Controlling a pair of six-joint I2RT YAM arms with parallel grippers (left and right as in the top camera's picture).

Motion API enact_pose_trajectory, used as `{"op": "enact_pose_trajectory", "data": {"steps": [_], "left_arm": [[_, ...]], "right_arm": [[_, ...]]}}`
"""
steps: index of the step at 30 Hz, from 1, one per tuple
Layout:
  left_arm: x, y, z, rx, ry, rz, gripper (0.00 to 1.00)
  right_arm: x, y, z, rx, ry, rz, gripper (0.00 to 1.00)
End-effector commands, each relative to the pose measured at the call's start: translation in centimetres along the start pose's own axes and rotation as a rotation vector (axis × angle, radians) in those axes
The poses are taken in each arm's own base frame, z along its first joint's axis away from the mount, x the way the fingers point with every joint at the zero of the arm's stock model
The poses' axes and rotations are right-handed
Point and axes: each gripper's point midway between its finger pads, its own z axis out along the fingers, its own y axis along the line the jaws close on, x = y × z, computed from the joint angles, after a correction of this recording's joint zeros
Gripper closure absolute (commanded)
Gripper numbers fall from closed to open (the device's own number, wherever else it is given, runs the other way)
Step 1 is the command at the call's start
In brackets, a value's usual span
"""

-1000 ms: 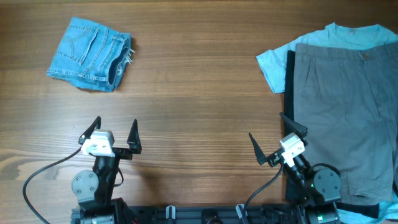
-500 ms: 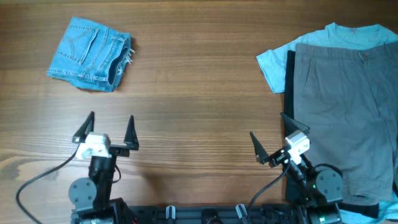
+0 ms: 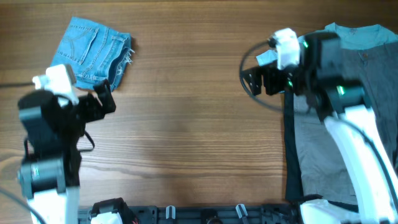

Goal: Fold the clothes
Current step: 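Move the right gripper to the grey shorts on the right stack, then grasp the grey shorts with the right gripper and drag them left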

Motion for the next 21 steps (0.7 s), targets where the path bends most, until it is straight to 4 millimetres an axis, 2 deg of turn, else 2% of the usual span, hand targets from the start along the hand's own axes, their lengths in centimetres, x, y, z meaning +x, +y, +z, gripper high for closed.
{"op": "enact_pose_trajectory", "data": {"steps": [1,2,3,4,5,7,8,10,12,14,15,20,21], "left_arm": [[0.8,0.2,1.9,-0.012,0.122,-0.019,0.00],[1.5,0.4,2.4,-0.020,0.160,0.000,0.00],[2.3,0.5,2.9,-0.017,0.198,-0.005,0.00],[2.7,0.3,3.2,-0.008,0.221,-0.009,0.00],[3.5,0.2,3.4,0.002,0.260,-0.017,0.00],[4.6,0.4,3.6,-0.006,0.309,-0.024,0.00],[5.0,0.5,3.5,-0.009,0.329,-0.027,0.00],[5.3,0.5,3.4,-0.011,0.338,-0.029,0.00],[5.3,0.5,3.4,-0.011,0.339,-0.029,0.00],[5.3,0.5,3.4,-0.011,0.339,-0.029,0.00],[5.3,0.5,3.4,-0.011,0.339,-0.029,0.00],[5.3,0.5,3.4,-0.012,0.339,-0.031,0.00],[5.3,0.5,3.4,-0.012,0.339,-0.031,0.00]], "right_arm": [[-2.5,-2.2,1.2,0.040,-0.013,0.082,0.00],[-2.6,-6.1,1.6,0.164,-0.022,0.204,0.00],[-2.1,-10.1,1.8,0.273,-0.028,0.308,0.07],[-1.6,-12.8,1.8,0.344,-0.029,0.371,0.12],[0.0,-17.4,2.5,0.442,-0.007,0.446,0.20],[2.6,-21.3,4.5,0.484,0.053,0.508,0.24],[5.5,-23.9,6.3,0.519,0.133,0.536,0.28],[8.0,-25.1,8.0,0.521,0.211,0.526,0.33],[10.0,-25.3,10.0,0.498,0.289,0.483,0.34],[11.2,-25.4,11.0,0.496,0.329,0.468,0.37],[11.7,-25.8,11.1,0.517,0.344,0.467,0.45],[13.0,-27.4,9.9,0.641,0.397,0.450,0.64],[13.3,-27.7,9.4,0.676,0.410,0.449,0.74]]}}
